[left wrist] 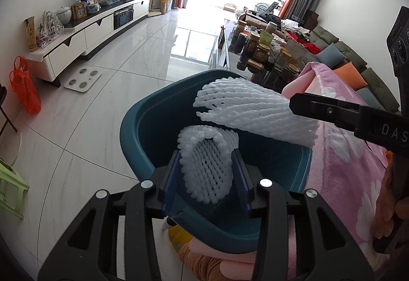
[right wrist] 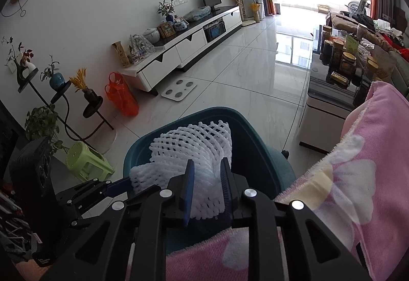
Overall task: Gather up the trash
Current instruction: 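Carry the foam nets to the teal bin and open both grippers to drop them, then return both tools to the table and grasp the gold wrapper with the left gripper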
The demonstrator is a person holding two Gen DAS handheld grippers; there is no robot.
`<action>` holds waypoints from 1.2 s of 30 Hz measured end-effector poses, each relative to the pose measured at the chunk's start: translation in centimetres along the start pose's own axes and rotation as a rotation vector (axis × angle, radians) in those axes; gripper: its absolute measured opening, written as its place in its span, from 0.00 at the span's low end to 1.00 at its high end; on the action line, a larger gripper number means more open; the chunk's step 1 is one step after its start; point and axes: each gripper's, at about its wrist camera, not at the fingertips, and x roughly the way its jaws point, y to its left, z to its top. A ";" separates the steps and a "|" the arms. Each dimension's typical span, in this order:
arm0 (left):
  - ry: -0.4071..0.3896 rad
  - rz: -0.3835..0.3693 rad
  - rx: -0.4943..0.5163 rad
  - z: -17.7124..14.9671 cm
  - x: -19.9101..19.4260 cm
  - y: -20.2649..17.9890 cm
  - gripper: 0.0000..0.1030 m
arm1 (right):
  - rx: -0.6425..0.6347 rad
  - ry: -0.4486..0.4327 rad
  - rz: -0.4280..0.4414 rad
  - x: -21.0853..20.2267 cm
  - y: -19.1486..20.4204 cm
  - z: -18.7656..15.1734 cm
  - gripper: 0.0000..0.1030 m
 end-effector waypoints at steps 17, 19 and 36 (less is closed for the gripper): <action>-0.078 -0.025 0.003 -0.2 -1.8 -1.3 0.55 | 0.033 -0.084 0.023 -3.6 -1.7 -1.8 0.35; -0.120 -0.041 0.026 -0.1 -3.4 -2.2 0.61 | 0.023 -0.123 0.032 -5.5 -1.8 -2.4 0.36; -0.187 -0.421 0.398 -5.7 -12.2 -19.2 0.77 | 0.130 -0.388 -0.127 -23.8 -8.4 -14.7 0.48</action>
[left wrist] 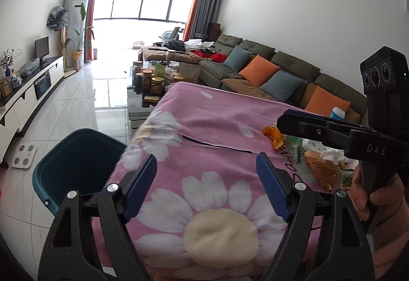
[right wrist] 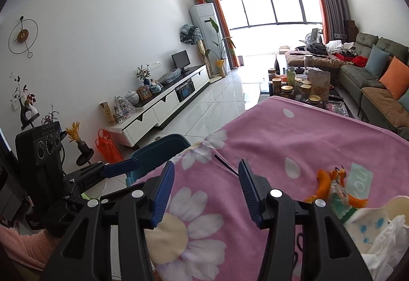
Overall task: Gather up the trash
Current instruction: 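Return both tools to the table and grasp the gold wrapper with the left gripper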
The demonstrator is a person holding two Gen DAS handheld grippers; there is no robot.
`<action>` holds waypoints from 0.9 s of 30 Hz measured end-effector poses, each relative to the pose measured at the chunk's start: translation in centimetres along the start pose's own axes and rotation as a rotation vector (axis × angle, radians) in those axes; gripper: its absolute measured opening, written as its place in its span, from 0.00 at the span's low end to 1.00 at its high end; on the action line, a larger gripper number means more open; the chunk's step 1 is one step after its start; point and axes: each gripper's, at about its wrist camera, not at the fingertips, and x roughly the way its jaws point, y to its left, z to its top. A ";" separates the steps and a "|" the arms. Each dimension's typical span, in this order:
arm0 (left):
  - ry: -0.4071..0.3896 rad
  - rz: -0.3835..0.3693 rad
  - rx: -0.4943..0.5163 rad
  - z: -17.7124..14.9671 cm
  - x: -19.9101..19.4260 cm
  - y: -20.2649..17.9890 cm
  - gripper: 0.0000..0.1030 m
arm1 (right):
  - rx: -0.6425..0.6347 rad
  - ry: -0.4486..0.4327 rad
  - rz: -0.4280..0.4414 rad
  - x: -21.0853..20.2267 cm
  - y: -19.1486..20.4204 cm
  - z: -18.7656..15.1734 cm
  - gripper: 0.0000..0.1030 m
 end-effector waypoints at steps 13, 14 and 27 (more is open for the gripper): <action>0.191 -0.285 0.099 -2.2 6.6 -11.1 0.76 | 0.177 -0.104 -0.324 -13.1 -9.1 -5.7 0.49; 0.203 -0.292 0.103 -2.4 7.1 -11.6 0.76 | 0.190 -0.103 -0.340 -13.7 -9.7 -6.2 0.50; 0.357 -0.332 0.042 -2.6 12.4 -13.1 0.52 | 0.302 -0.032 -0.334 -15.3 -12.1 -11.3 0.51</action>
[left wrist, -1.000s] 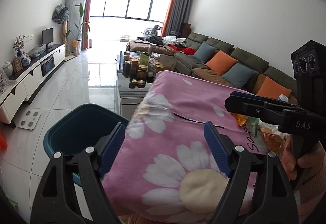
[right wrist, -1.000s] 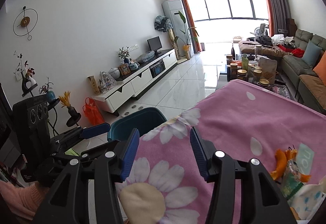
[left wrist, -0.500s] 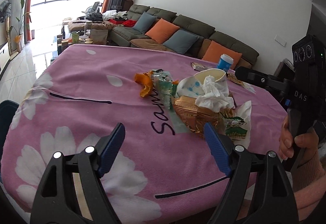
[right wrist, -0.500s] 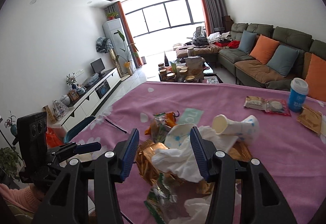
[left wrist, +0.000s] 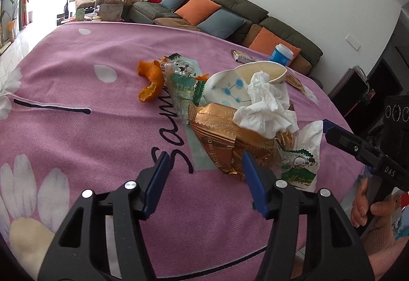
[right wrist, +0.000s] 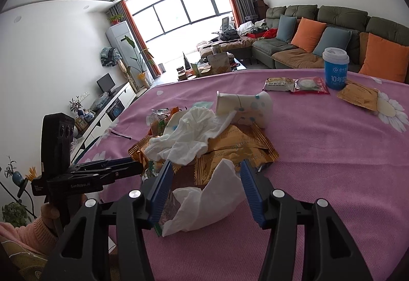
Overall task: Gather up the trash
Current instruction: 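Return both tools to the table and grasp the gold wrapper with the left gripper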
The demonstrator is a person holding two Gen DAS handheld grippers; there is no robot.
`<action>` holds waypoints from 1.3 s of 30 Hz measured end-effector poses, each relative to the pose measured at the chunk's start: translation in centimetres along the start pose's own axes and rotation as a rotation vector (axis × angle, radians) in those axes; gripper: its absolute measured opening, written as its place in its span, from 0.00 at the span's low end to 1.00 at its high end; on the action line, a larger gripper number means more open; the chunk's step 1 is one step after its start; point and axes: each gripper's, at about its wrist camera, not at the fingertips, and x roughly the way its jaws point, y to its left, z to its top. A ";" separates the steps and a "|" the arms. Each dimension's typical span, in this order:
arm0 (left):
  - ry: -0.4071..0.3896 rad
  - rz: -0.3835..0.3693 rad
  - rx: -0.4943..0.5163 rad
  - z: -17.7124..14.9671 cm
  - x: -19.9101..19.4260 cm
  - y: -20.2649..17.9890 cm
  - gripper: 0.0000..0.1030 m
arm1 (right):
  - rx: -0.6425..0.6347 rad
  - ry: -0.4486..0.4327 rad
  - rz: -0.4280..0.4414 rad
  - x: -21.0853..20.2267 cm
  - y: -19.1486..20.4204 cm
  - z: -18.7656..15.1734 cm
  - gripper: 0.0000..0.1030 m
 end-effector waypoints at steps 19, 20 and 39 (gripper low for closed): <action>-0.038 -0.008 -0.047 -0.3 -2.0 1.3 0.18 | 0.001 0.057 0.034 0.1 0.8 -1.2 0.08; -0.045 0.000 -0.046 -0.3 -2.3 1.4 0.18 | -0.004 0.051 0.031 -0.1 0.8 -1.1 0.07; -0.123 0.066 -0.093 -1.5 -7.3 4.6 0.16 | 0.032 0.034 -0.121 -1.5 -0.9 -0.4 0.50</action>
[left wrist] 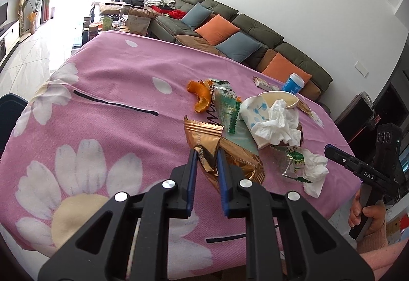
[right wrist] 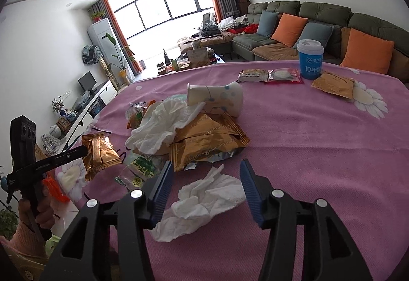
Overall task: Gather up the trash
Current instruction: 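Return both tools to the table and grasp the gold wrapper with the left gripper, then grasp the white tissue with the right gripper while the left gripper holds the gold wrapper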
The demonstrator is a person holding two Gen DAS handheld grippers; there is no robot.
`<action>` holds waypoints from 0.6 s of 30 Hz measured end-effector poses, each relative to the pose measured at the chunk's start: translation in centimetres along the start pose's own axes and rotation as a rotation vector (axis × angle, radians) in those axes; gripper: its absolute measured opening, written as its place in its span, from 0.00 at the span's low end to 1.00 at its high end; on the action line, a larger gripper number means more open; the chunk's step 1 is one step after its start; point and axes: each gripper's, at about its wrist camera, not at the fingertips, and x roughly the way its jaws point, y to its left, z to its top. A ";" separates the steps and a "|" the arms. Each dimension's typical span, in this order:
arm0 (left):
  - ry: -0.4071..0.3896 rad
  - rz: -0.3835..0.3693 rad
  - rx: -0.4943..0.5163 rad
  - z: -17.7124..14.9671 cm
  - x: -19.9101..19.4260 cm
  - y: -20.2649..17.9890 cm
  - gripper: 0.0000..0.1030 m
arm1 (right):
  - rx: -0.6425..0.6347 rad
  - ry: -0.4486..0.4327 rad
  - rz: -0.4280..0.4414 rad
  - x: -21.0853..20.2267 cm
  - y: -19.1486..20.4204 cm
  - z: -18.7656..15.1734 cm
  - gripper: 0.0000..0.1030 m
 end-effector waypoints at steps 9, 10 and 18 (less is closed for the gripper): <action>0.005 0.015 -0.016 -0.4 -0.1 0.7 0.16 | 0.044 0.107 -0.005 2.3 -1.4 -1.8 0.20; 0.007 0.017 -0.017 -0.5 0.0 0.8 0.16 | 0.039 0.113 0.000 2.3 -1.3 -1.9 0.17; -0.015 0.012 -0.027 -0.5 -0.9 1.3 0.15 | -0.010 0.040 -0.003 0.0 0.0 -0.5 0.08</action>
